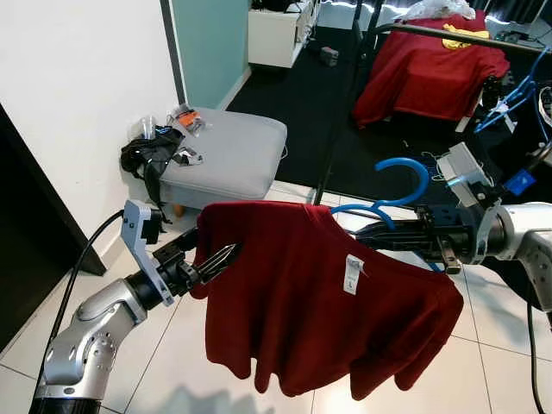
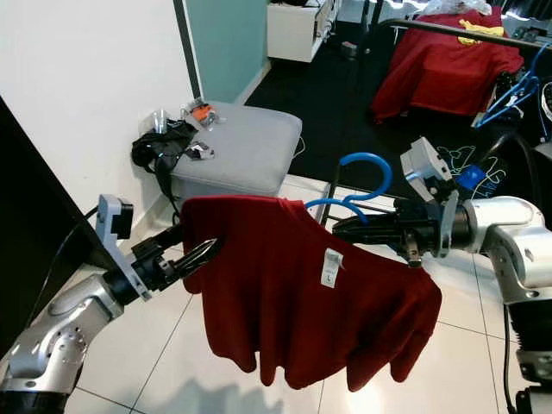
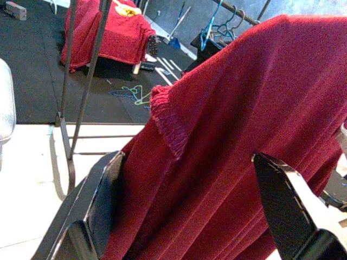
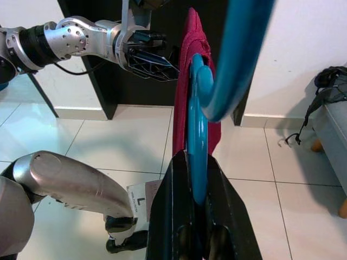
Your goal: Hang hanger
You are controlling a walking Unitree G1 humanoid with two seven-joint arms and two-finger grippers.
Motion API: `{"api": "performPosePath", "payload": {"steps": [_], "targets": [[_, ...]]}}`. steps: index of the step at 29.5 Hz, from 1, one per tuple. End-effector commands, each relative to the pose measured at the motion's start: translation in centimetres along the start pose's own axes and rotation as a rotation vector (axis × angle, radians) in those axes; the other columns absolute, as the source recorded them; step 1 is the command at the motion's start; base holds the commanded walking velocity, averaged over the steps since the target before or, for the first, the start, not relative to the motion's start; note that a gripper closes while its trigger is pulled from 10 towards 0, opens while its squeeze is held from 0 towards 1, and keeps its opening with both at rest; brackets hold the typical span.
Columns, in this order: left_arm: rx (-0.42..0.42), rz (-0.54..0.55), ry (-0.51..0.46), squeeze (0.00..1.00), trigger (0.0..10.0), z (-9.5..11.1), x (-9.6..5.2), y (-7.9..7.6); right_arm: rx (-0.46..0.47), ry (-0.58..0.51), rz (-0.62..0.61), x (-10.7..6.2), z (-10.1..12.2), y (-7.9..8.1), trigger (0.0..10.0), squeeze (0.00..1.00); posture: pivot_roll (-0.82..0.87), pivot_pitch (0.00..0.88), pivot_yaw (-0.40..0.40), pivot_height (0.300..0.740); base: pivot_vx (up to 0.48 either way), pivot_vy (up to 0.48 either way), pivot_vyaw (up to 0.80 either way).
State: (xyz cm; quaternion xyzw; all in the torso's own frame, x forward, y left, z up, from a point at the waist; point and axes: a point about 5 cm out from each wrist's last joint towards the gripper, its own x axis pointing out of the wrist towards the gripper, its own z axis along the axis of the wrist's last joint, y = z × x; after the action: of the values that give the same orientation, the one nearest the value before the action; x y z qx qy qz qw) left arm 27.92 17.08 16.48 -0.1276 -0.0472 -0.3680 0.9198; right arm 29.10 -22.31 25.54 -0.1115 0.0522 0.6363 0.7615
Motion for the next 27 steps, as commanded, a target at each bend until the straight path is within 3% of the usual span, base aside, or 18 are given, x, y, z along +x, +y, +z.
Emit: {"api": "performPosePath", "payload": {"steps": [1,5,6,13,21,23,24,25,26,27], "targets": [[-0.006,0.012,0.004,0.82,10.0,-0.3,0.0,0.0,-0.028,-0.018,0.019,0.0,0.7,0.3,10.0,0.00,-0.04,0.102,0.006,0.740,0.000,0.000,0.00],[-0.002,0.044,0.001,0.83,10.0,-0.2,-0.3,0.5,-0.028,-0.016,0.017,0.0,0.7,0.3,10.0,0.00,-0.04,0.101,0.005,0.740,0.000,0.000,0.00],[-0.001,0.078,-0.010,1.00,10.0,-0.1,-0.6,1.0,-0.029,-0.016,0.015,-0.1,0.7,0.3,10.0,0.00,-0.04,0.101,0.006,0.740,0.000,0.000,0.00],[0.044,0.110,-0.007,1.00,10.0,1.0,-2.2,2.3,-0.023,-0.021,0.017,-0.1,0.7,0.3,10.0,0.00,-0.03,0.102,-0.001,0.740,0.000,0.000,0.00],[0.080,0.062,0.008,1.00,10.0,0.8,-1.5,1.6,-0.019,-0.027,0.032,0.3,0.7,0.3,10.0,0.00,-0.03,0.103,-0.005,0.740,0.000,0.000,0.00],[0.076,0.021,0.002,0.85,10.0,0.2,-0.5,0.7,-0.020,-0.028,0.038,0.5,0.8,0.3,10.0,0.00,-0.04,0.103,-0.004,0.740,0.000,0.000,0.00],[0.076,0.021,0.002,0.85,10.0,0.2,-0.5,0.7,-0.020,-0.028,0.038,0.5,0.8,0.3,10.0,0.00,-0.04,0.103,-0.004,0.740,0.000,0.000,0.00],[0.068,0.001,-0.003,0.52,9.8,0.0,-0.1,0.3,-0.021,-0.028,0.038,0.4,0.8,0.4,10.0,0.00,-0.04,0.105,-0.004,0.740,0.000,0.000,0.00],[0.068,0.001,-0.003,0.52,9.8,0.0,-0.1,0.3,-0.021,-0.028,0.038,0.4,0.8,0.4,10.0,0.00,-0.04,0.105,-0.004,0.740,0.000,0.000,0.00],[0.051,-0.016,-0.012,0.34,9.5,-0.1,0.2,-0.1,-0.021,-0.027,0.038,0.4,0.8,0.4,10.0,0.00,-0.04,0.104,-0.003,0.740,0.000,0.000,0.00]]}}
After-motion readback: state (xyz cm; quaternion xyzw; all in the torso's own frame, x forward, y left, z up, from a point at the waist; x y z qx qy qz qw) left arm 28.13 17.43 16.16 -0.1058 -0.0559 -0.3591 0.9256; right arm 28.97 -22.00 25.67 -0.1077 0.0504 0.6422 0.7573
